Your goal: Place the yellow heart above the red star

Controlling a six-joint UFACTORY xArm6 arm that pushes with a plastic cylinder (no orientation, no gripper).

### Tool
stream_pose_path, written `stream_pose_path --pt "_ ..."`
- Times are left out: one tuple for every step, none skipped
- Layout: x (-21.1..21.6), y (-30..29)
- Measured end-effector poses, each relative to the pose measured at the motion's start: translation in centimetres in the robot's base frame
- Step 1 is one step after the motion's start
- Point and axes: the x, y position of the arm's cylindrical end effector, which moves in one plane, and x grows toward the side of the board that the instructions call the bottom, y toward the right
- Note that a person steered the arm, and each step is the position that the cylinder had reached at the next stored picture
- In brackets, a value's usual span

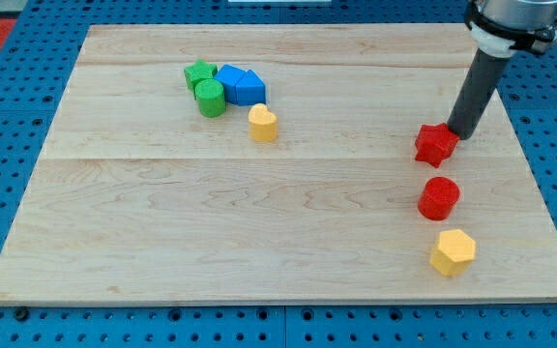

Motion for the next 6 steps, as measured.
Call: stream_pose_path --pt "-3.5 1.6" --pt "-7.9 1.2" --pt "-8.4 -3.2" --pt "-5.7 -7.6" --pt "0.3 -12.0" --pt "3.4 -19.9"
